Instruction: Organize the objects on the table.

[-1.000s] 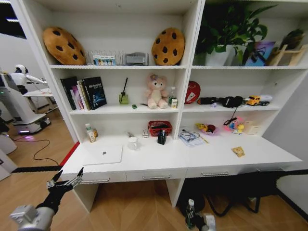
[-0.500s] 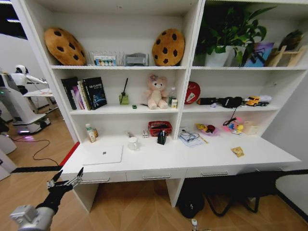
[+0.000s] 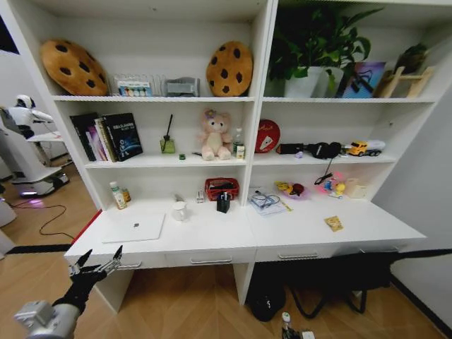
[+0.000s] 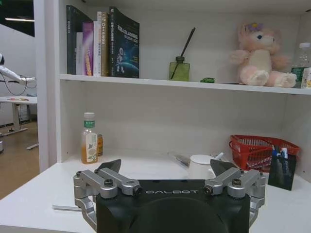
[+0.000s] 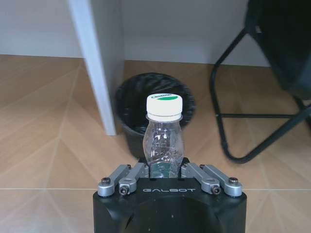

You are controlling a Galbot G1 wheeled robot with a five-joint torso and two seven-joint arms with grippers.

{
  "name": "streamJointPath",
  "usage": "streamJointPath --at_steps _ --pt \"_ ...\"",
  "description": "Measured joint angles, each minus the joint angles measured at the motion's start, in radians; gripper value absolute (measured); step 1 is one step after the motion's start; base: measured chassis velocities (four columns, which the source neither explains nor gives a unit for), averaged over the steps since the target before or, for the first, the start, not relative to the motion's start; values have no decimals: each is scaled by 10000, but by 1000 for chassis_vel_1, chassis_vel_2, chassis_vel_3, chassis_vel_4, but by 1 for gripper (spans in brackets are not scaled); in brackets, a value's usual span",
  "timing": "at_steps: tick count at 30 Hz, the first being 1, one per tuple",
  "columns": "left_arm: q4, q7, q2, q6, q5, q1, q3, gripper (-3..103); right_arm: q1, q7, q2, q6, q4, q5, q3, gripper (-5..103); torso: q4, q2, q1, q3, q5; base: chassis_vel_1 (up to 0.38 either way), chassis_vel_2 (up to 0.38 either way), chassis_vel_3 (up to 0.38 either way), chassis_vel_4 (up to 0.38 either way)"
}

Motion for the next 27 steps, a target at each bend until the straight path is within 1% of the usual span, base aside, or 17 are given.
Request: streamJointPath --at_steps 2,3,5,7,11,14,15,17,20,22,27 --pt "0 2 1 0 0 0 1 100 -98 28 37 456 25 -218 -4 24 -3 1 1 -1 -8 -301 -308 315 298" --pt "0 2 1 0 0 0 1 100 -98 28 37 456 25 -218 -4 24 -3 1 1 -1 -8 -319 -322 315 302" --pt "0 4 0 0 0 -1 1 100 -183 62 131 838 29 -435 -20 24 -2 -1 1 1 5 -293 -277 267 282" --pt "0 4 -1 0 0 0 1 100 -206 77 163 921 28 -469 -20 24 0 0 1 1 4 -217 -260 241 216" --pt "0 6 -1 -1 0 0 2 100 -162 60 220 1101 -118 -582 -40 24 -4 1 -2 0 0 -82 -134 107 99" --pt "0 7 0 0 0 -2 2 100 6 56 280 1119 -279 -604 -36 24 -7 0 1 1 1 -19 -31 -9 -37" --pt "0 6 0 0 0 -2 2 100 82 52 298 1119 -319 -604 -34 24 -4 0 0 0 -5 25 60 -14 -81" --pt "0 0 0 -1 1 -1 -1 100 174 7 310 1161 -365 -605 -35 24 2 0 0 0 0 47 126 -38 -81" --pt "0 0 0 0 0 -1 -2 100 220 -13 311 1195 -394 -608 -39 24 2 1 0 0 -3 56 101 -38 -71" --pt "0 0 0 -1 0 -1 -2 100 226 -22 311 1209 -404 -608 -41 24 -3 1 -1 -1 -3 -21 59 39 -51" --pt "0 0 0 0 0 -1 -1 100 212 -49 274 1295 -430 -604 -43 24 -3 1 -3 -1 0 -76 39 60 -52"
